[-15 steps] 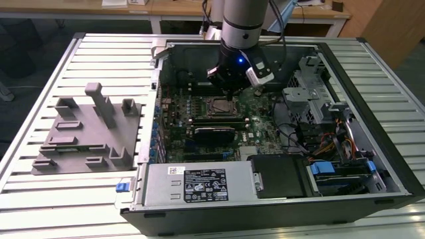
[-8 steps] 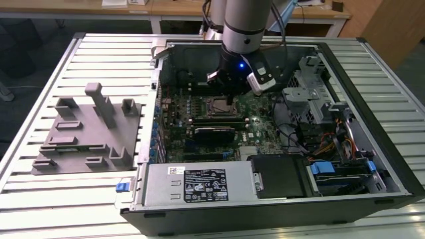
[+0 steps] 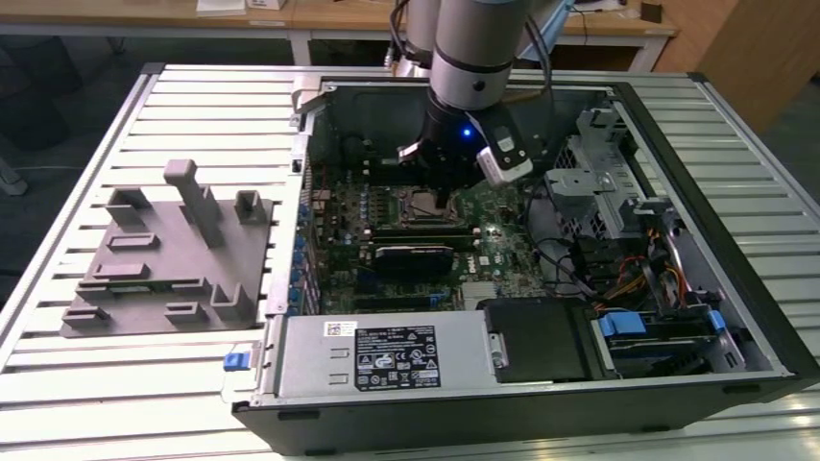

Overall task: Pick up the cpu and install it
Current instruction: 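Install the second cpu locking lever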

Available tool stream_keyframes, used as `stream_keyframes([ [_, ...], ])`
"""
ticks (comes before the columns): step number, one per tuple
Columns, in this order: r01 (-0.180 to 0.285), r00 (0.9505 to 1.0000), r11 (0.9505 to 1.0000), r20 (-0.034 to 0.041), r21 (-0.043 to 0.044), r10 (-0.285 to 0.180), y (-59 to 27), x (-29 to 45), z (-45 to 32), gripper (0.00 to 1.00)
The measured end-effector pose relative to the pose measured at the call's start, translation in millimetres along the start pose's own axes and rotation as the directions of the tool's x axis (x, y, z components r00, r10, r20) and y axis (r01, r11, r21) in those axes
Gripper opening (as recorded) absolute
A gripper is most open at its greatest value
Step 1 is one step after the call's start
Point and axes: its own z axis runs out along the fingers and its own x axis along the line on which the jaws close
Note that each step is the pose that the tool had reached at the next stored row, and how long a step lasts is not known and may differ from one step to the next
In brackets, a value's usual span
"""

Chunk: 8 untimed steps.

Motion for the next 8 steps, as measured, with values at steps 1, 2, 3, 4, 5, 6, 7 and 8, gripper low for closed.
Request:
stream_keyframes([
  [1, 0.0, 1.0, 1.0, 0.0, 0.0001, 0.0, -1.2, 0.5, 0.0, 0.11],
  [2, 0.0, 1.0, 1.0, 0.0, 0.0001, 0.0, -2.2, 1.5, 0.0, 0.11],
  [3, 0.001, 1.0, 1.0, 0.0, 0.0003, -0.001, -3.1, 3.1, 0.0, 0.11],
  [4, 0.002, 1.0, 1.0, -0.0001, 0.0003, -0.002, -4.0, 4.9, 0.0, 0.11],
  [5, 0.003, 1.0, 1.0, -0.0001, 0.0002, -0.003, -4.9, 7.0, 0.1, 0.11],
  [6, 0.004, 1.0, 1.0, -0.0002, 0.0002, -0.004, -5.7, 8.6, 0.2, 0.11],
  [7, 0.004, 1.0, 1.0, -0.0001, 0.0002, -0.004, -6.7, 9.6, 0.2, 0.11],
  [8, 0.004, 1.0, 1.0, -0.0001, 0.0002, -0.004, -7.4, 10.0, 0.2, 0.11],
])
